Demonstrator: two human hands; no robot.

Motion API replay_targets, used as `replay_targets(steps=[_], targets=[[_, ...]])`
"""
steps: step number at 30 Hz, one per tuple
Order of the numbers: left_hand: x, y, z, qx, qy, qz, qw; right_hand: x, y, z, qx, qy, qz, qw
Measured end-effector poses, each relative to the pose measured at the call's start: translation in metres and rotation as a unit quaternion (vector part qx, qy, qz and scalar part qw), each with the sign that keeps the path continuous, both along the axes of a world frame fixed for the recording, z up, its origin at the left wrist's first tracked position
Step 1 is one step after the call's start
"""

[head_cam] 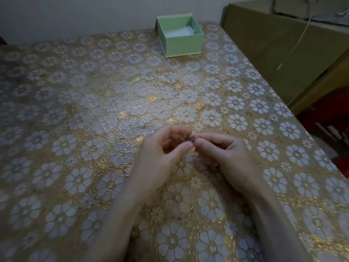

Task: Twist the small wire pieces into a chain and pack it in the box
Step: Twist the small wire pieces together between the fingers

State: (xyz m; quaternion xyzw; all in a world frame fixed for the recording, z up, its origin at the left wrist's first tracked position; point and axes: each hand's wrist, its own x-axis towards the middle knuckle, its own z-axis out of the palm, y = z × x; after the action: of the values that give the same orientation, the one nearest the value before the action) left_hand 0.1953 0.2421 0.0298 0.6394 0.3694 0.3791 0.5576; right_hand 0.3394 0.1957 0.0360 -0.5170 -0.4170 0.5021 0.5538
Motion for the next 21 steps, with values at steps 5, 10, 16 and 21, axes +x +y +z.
replay_targets(steps=[5,10,16,21], targets=[[-0.0063,0.0034,-0.0005,0.017,0.035,0.033,0.999,0.0015,0.0001,-0.0035,-0.028,-0.026,-0.004,0.999],[-0.0085,0.0052,-0.0030,0.056,0.075,0.030,0.995,-0.0004,0.0011,-0.0041,-0.037,-0.036,-0.017,0.999],[-0.0068,0.0027,0.0003,0.048,0.081,0.035,0.995,-0.0017,0.0014,-0.0035,-0.034,-0.033,-0.014,0.999],[-0.0066,0.0032,0.0009,0.056,0.077,0.038,0.995,-0.0011,0.0015,-0.0049,-0.027,-0.006,-0.007,1.000]])
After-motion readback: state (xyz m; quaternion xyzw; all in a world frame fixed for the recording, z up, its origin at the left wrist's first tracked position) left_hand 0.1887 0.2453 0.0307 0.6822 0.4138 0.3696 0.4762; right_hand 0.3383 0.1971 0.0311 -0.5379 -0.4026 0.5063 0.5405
